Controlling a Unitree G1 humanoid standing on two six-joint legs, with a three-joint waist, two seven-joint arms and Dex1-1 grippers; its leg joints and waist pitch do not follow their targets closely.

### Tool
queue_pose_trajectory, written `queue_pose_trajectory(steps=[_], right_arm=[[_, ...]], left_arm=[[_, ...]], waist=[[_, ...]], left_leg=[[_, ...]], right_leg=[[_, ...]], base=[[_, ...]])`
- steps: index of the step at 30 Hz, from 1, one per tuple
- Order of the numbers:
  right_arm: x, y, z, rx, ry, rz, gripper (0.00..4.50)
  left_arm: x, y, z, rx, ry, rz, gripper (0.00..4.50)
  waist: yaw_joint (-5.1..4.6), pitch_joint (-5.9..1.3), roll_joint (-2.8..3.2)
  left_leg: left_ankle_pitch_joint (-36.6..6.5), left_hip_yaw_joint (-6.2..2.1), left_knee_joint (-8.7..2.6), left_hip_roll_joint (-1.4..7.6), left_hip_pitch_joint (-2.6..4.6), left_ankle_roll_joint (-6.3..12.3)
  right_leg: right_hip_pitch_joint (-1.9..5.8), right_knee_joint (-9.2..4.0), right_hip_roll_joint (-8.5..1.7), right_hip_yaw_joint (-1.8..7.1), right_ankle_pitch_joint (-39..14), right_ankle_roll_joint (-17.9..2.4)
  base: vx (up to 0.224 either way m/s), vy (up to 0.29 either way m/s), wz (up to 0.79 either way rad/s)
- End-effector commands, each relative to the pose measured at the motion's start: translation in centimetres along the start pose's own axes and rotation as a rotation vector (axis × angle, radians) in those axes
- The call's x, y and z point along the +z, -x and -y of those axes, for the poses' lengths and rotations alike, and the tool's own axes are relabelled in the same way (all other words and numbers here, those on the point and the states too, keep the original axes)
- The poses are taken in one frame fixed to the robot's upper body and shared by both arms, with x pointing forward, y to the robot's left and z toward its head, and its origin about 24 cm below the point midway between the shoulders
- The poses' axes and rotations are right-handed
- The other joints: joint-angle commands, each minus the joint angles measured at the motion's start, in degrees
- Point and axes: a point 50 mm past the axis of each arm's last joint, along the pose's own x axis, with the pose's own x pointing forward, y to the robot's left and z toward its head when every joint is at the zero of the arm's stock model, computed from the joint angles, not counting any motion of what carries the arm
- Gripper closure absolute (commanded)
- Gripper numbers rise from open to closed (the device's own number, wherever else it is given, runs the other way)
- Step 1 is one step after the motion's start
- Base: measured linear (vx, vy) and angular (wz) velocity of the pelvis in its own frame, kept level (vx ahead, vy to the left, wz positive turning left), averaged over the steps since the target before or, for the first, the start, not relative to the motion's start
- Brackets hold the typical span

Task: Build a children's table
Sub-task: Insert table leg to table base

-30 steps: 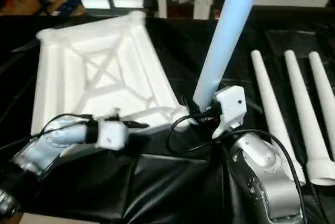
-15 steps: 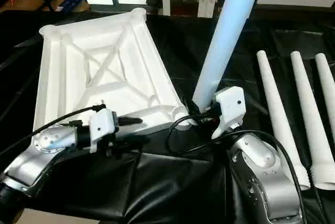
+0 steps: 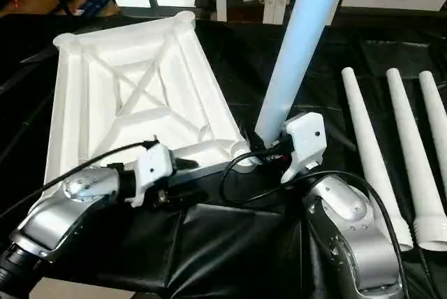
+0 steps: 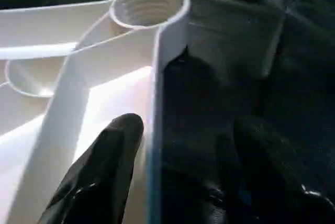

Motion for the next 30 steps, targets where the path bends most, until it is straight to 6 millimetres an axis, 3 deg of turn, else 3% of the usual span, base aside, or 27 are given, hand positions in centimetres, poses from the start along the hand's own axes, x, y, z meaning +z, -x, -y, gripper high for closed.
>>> queue_pose_trajectory(steps=[1, 7, 12, 14, 17, 19, 22, 25, 30], right_arm=[[0.3, 0.2, 0.1, -0.01, 0.018, 0.011, 2.59], [0.3, 0.4, 0.1, -0.015, 0.021, 0.011, 2.59], [0.4, 0.5, 0.2, -0.022, 0.024, 0.01, 2.59], [0.4, 0.6, 0.2, -0.023, 0.024, 0.011, 2.59], [0.4, 0.6, 0.2, -0.025, 0.025, 0.011, 2.59], [0.5, 0.6, 0.3, -0.026, 0.025, 0.012, 2.59], [0.5, 0.6, 0.4, -0.027, 0.024, 0.013, 2.59], [0.6, 0.5, 0.5, -0.028, 0.02, 0.02, 2.59], [1.0, 0.0, 1.2, -0.028, -0.081, 0.085, 2.59]], left_arm=[[-0.1, -0.2, -0.3, 0.007, -0.014, -0.031, 1.33], [0.1, -0.7, -0.8, 0.016, -0.005, -0.027, 1.33], [0.1, -0.9, -0.9, -0.001, -0.006, -0.037, 1.72], [-0.1, -0.9, -0.9, -0.009, -0.008, -0.047, 2.07], [-0.5, -0.7, -0.9, -0.014, -0.002, -0.068, 2.15], [-0.7, -0.6, -0.9, -0.013, 0.004, -0.083, 2.52], [-0.9, -0.3, -1.1, -0.006, 0.014, -0.096, 2.59], [-1.2, -0.1, -1.2, -0.005, 0.028, -0.116, 2.94], [-1.4, 0.0, -1.3, -0.012, 0.051, -0.124, 3.32]], waist=[[-0.11, -4.03, -0.38], [-0.2, -4.12, -0.27], [-0.2, -4.09, -0.21], [-0.21, -3.99, -0.17], [-0.28, -3.9, -0.19], [-0.28, -3.87, -0.24], [-0.42, -3.77, -0.34], [-0.45, -3.69, -0.27], [-0.59, -3.64, -0.06]], left_leg=[[-3.1, -2.59, -4.27, 5.77, 1.78, 6.24], [-2.8, -2.63, -4.15, 5.7, 1.67, 5.84], [-2.7, -2.67, -4.13, 5.71, 1.61, 6.31], [-3.5, -2.68, -4.23, 5.78, 1.67, 6.21], [-4.4, -2.72, -4.37, 5.87, 1.65, 5.87], [-4.8, -2.73, -4.4, 5.85, 1.66, 5.69], [-5.4, -2.72, -4.52, 5.83, 1.6, 5.44], [-5.9, -2.72, -4.6, 5.84, 1.65, 5.25], [-6.8, -2.75, -4.72, 5.87, 1.75, 4.86]], right_leg=[[2.4, -2.85, -3.55, 1.78, 4.6, -15.7], [2.65, -2.73, -3.67, 1.76, 6.6, -16.1], [2.68, -2.72, -3.67, 1.73, 6.8, -16.3], [2.63, -2.85, -3.7, 1.76, 5.9, -16.2], [2.63, -2.91, -3.7, 1.76, 5.1, -16.1], [2.63, -2.97, -3.76, 1.8, 4.6, -16.0], [2.63, -3.07, -3.76, 1.85, 3.8, -15.8], [2.54, -3.18, -3.78, 1.87, 2.8, -15.7], [2.42, -3.23, -3.81, 1.9, 2.1, -15.8]], base=[[0.0, 0.0, 0.0], [0.0, 0.0, 0.0], [0.0, 0.0, 0.0], [0.0, 0.0, 0.0], [0.0, 0.0, 0.0], [0.0, 0.0, 0.0], [0.0, 0.0, 0.0], [0.0, 0.0, 0.0], [0.0, 0.0, 0.0]])
